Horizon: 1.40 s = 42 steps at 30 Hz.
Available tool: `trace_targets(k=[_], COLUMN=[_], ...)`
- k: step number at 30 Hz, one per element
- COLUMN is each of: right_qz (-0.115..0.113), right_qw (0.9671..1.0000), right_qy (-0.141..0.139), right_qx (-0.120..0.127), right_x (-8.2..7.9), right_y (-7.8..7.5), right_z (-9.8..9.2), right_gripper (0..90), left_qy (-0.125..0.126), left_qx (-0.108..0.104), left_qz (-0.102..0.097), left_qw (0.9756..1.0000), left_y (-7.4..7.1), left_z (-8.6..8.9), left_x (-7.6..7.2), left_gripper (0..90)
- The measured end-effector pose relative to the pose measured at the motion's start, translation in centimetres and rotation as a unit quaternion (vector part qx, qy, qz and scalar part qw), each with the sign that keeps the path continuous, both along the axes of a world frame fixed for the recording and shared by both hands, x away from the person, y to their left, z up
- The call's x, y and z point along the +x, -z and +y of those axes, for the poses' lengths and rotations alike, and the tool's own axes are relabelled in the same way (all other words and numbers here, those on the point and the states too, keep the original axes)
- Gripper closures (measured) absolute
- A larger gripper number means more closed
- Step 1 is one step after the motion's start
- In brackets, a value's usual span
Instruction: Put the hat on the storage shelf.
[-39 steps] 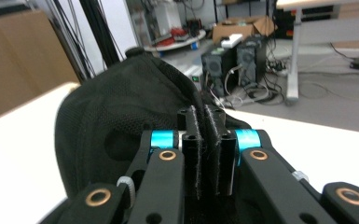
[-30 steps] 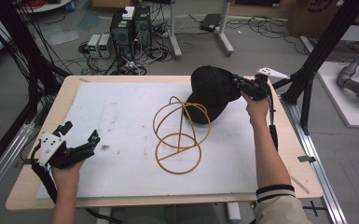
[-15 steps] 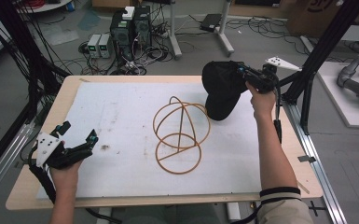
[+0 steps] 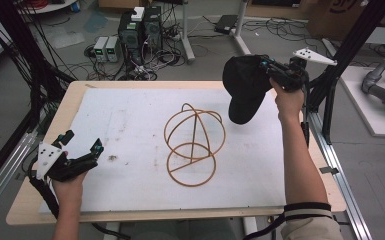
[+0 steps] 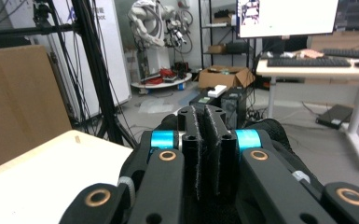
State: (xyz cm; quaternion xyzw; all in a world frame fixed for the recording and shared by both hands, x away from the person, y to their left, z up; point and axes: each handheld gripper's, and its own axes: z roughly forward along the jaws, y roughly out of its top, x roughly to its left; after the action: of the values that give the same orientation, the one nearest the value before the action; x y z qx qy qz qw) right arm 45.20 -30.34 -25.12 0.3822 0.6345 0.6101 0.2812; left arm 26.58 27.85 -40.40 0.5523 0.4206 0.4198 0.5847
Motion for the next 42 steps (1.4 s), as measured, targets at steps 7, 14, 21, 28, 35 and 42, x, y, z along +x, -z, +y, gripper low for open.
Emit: trace_targets(k=[7, 14, 21, 28, 35, 42], right_qz=[-0.021, -0.045, -0.061, -0.073, -0.085, -0.090], right_qw=[0.9998, 0.9989, 0.9979, 0.9963, 0.9940, 0.9921], right_qy=[0.001, -0.008, -0.020, -0.044, -0.068, -0.087], right_qx=[-0.001, 0.005, 0.006, 0.011, 0.006, 0.004], right_x=[-0.7, -1.7, -2.3, -3.0, -3.9, -4.6], right_y=[-2.7, -4.9, -6.9, -8.3, -9.5, -10.4], right_z=[0.9, 2.3, 4.8, 7.9, 11.3, 13.8], right_gripper=[86.1, 86.0, 86.0, 86.0, 86.0, 86.0], left_qy=[-0.001, -0.001, -0.003, -0.006, -0.011, -0.016], left_qx=[-0.007, -0.009, -0.014, -0.020, -0.022, -0.028], left_qz=[-0.003, -0.004, -0.005, -0.005, -0.006, -0.007], left_qw=[1.0000, 1.0000, 0.9999, 0.9998, 0.9997, 0.9995], left_y=[-0.1, 0.0, -0.1, 0.0, 0.0, 0.0], left_z=[0.1, 0.2, 0.4, 0.7, 1.1, 1.5], left_x=[-0.1, -0.1, -0.2, -0.3, -0.4, -0.5], left_gripper=[6.5, 6.5, 6.5, 6.4, 6.5, 6.4])
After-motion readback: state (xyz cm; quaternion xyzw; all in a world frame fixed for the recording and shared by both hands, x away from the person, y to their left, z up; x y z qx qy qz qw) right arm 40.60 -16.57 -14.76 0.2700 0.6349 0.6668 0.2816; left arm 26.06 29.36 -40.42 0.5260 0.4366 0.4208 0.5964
